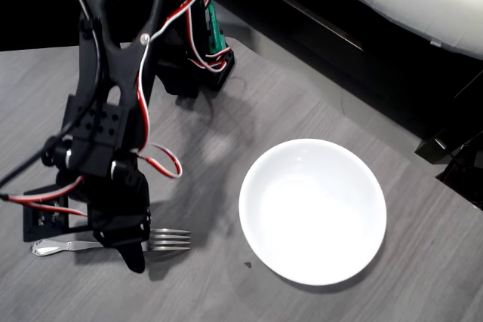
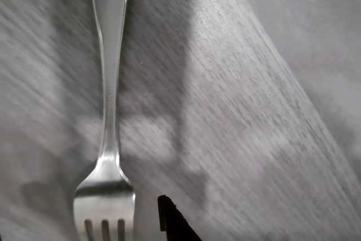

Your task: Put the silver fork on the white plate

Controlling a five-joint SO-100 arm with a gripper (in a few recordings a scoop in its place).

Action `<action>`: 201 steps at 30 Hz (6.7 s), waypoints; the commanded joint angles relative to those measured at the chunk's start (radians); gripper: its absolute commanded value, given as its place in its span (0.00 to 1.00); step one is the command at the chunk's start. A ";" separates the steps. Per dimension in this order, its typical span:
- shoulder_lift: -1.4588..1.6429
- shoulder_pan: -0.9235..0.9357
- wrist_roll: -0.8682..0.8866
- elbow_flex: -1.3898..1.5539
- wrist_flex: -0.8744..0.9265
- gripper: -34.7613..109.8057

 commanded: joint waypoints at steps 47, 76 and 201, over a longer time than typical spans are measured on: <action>-0.129 -0.032 -0.008 -0.129 -0.038 0.31; 0.095 -0.018 -0.009 -0.163 0.115 0.24; 1.704 -0.259 0.400 1.080 0.023 0.24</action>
